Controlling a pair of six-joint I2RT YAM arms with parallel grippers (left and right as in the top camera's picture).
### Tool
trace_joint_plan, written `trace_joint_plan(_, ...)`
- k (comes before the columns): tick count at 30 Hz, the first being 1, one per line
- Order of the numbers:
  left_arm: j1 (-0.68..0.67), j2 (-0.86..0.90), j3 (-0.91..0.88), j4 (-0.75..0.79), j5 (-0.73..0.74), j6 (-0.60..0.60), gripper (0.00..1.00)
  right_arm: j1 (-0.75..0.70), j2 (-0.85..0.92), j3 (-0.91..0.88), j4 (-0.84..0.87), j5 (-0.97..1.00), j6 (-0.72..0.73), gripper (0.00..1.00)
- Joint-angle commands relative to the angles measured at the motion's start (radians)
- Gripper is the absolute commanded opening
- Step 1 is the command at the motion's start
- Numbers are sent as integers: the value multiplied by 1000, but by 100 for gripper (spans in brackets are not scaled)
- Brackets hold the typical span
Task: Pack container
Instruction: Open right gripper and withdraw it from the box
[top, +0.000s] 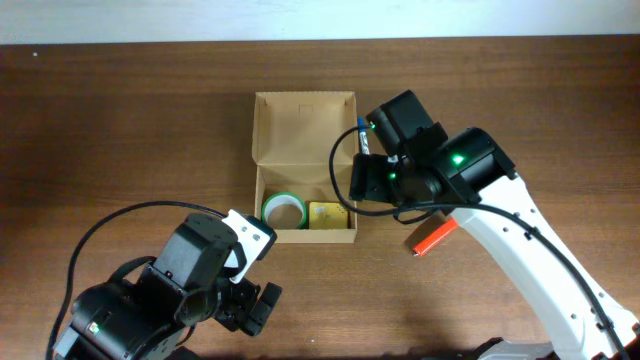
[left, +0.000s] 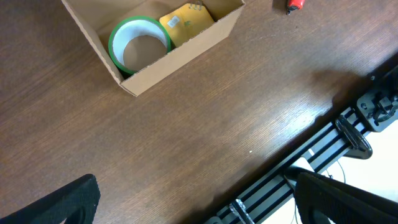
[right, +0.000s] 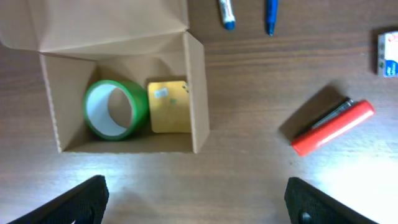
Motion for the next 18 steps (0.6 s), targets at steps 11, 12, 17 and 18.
trace_joint_plan(11,-2,-4,16,0,11,-6,100,-5,-25,12,-49,66,-21,99)
trace_joint_plan(12,-2,-4,16,0,11,-6,99,-10,-25,11,-49,66,-21,100)
trace_joint_plan(17,-2,-4,16,0,11,-6,100,-95,-25,9,-79,66,-21,100)
trace_joint_plan(18,-2,-4,16,0,11,-6,100,-116,-25,5,-88,66,-21,100)
